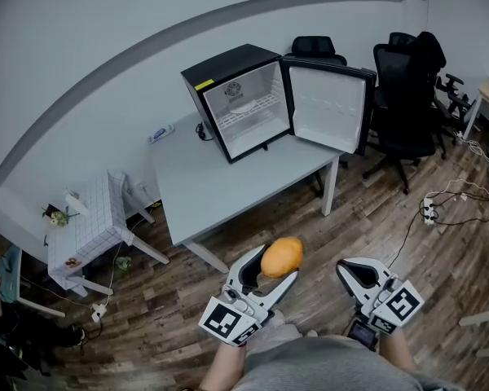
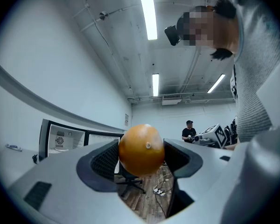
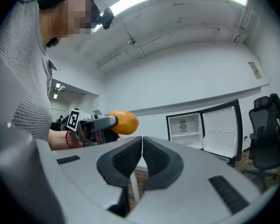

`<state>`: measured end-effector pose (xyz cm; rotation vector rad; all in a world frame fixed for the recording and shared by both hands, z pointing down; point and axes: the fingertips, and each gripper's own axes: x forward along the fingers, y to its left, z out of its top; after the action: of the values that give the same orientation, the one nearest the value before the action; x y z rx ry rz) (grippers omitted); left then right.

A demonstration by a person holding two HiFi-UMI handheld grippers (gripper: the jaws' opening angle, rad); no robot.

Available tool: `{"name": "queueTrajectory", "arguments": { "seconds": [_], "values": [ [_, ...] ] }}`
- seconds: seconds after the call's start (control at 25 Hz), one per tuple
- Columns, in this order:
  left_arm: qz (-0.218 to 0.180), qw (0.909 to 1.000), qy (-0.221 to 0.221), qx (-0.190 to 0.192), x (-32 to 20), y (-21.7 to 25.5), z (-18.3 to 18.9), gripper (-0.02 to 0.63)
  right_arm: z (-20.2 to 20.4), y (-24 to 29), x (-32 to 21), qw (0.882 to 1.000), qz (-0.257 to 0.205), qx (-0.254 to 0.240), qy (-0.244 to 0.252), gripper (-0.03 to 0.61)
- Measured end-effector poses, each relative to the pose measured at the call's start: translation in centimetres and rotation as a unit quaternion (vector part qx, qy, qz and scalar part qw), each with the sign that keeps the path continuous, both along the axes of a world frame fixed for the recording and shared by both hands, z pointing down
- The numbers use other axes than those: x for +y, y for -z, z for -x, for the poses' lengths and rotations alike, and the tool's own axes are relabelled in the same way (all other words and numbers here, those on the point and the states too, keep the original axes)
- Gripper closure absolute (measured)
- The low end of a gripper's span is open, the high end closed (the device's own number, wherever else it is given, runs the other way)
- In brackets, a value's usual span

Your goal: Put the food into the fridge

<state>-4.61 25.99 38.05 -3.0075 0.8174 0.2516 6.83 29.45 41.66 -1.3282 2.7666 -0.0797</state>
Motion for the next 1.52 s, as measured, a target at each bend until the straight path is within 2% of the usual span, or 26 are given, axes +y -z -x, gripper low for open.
{"name": "queueTrajectory", "arguments": {
  "seconds": [0.2,0.52,0.96,1.52],
  "values": [
    [0.003,1.0000,0.006,0.000,-2.1,-0.3,0.2,0.304,0.0,-0.5,-1.9,1.000,0.006,0.000,0.003,0.565],
    [-0.001,0.9998,0.018,0.009,-8.8,-0.3,0.5,0.304,-0.2,-0.7,-7.5,1.000,0.010,0.008,0.005,0.565],
    [-0.004,0.9999,0.011,0.006,-19.9,0.6,0.2,0.304,-0.8,0.0,-18.3,1.000,0.011,0.004,-0.010,0.565],
    [-0.008,0.9999,0.003,0.008,-33.4,1.2,2.5,0.304,2.9,1.6,-32.4,1.000,-0.001,0.016,0.003,0.565]
  ]
}}
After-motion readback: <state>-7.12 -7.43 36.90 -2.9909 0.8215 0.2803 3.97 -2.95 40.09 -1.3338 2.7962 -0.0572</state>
